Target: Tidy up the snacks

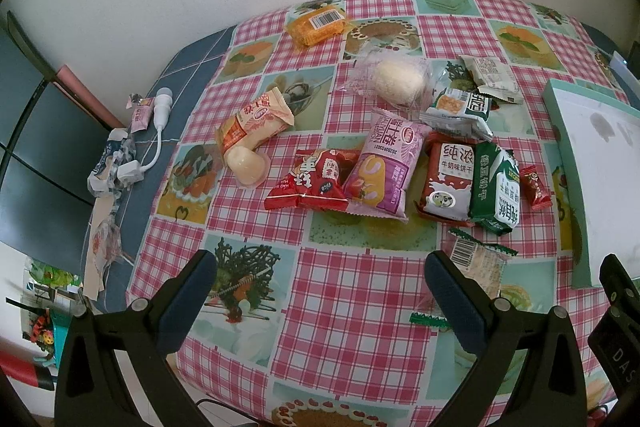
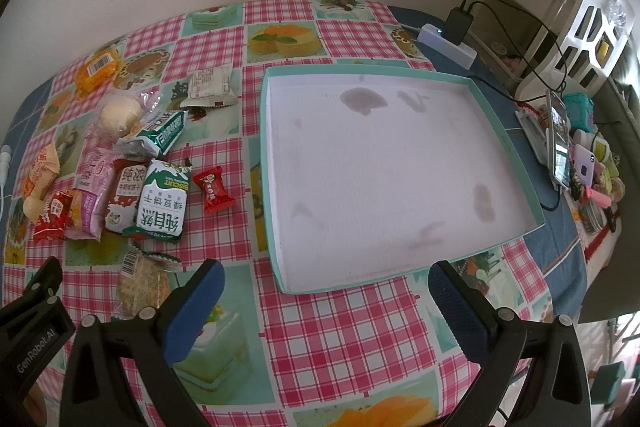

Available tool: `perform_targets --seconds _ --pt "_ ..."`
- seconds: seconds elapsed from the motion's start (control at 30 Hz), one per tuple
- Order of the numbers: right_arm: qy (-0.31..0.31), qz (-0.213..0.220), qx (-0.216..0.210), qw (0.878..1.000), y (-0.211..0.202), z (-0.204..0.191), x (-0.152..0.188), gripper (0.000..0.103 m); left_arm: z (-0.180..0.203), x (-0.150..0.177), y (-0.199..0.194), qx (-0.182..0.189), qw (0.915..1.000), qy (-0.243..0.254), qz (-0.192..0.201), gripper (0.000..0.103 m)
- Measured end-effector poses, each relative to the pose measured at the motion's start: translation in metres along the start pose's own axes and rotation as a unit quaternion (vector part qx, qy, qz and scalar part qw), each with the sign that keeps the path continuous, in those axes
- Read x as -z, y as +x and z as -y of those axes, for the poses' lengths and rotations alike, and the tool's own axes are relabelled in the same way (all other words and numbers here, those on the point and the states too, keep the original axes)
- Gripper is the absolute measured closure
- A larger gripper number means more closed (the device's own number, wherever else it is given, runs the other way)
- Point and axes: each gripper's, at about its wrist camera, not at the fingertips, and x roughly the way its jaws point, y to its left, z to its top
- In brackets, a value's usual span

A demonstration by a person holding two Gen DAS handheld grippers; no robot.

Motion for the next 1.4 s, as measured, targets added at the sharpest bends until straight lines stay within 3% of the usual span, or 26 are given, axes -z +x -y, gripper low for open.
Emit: perform_targets --seconds 0.87,0.97,1.27,1.4 --pt "-0.006 -0.002 0.001 1.0 0.002 -0.004 0.001 0.0 -0.002 0.001 0.002 0.008 1.0 -0.002 -0.004 0.0" --pt "-0.008 -0.001 -0.005 1.0 0.002 -0.007 0.001 0.0 -0.011 -0.002 0.007 0.029 0.9993 -0.019 -0.013 0.0" --pt "-0.021 -0.019 -0.084 0.996 0.006 -0.038 -0.012 0.0 -0.071 -0.009 0.041 0.032 0.9921 -0.111 -0.05 0.0" --pt "-0.033 -0.043 -0.095 0.994 0.018 -0.062 -0.014 0.0 -0.091 -0.004 0.059 0.033 0.9877 -0.136 -0.07 0.0"
